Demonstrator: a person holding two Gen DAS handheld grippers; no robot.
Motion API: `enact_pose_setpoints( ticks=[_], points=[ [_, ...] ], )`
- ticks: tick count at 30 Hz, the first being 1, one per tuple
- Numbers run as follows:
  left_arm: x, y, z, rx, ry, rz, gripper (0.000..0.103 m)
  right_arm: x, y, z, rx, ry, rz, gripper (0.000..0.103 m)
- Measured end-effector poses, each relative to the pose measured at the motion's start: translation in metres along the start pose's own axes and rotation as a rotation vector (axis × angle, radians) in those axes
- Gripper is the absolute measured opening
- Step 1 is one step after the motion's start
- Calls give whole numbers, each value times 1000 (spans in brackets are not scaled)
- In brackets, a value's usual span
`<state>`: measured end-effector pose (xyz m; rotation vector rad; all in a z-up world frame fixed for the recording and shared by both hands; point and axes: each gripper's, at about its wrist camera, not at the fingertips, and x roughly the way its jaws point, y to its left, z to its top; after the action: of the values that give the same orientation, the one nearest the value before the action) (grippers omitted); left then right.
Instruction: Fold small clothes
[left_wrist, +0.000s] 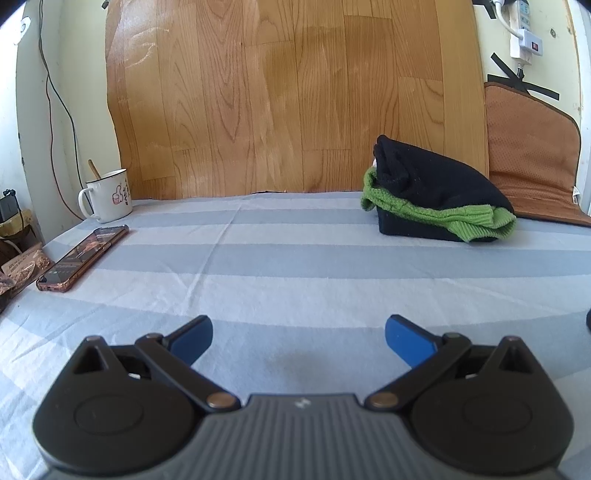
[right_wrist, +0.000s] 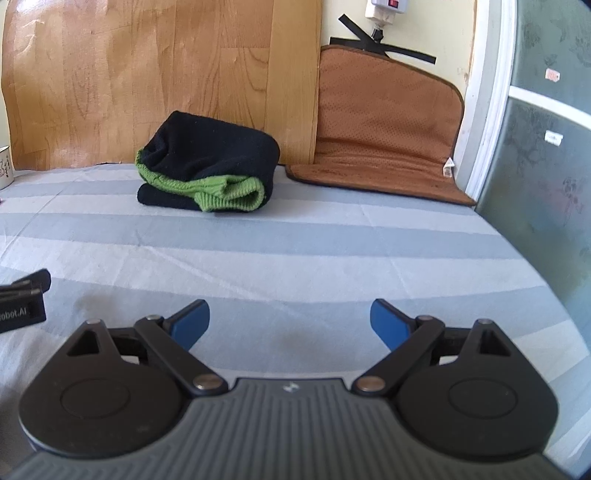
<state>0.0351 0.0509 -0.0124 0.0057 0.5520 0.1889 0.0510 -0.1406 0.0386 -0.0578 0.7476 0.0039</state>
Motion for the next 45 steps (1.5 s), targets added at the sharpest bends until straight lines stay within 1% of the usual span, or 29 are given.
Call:
enact_pose_setpoints(
  ticks=[9,15,24,27,37,45],
  points=[
    [2,0,0,-2,11,0,103,-17,0,45,-66,-91,-8,95],
    [2,0,0,-3,13,-4,103,-24,6,61,-71,-121,16,95],
    [2,3,0,-21,11,-11,103,-34,36,71,-125,-141,87,95],
    [1,6,0,-45,13,-15,103,-38,47,76,-144,-148,120,95],
    [12,23,2,-152,75,-37,103,-59,94,92,-228,-200,235,95],
    [12,25,1,-163,79,-38,103,-66,115,95,-253,-206,288,95]
  ],
)
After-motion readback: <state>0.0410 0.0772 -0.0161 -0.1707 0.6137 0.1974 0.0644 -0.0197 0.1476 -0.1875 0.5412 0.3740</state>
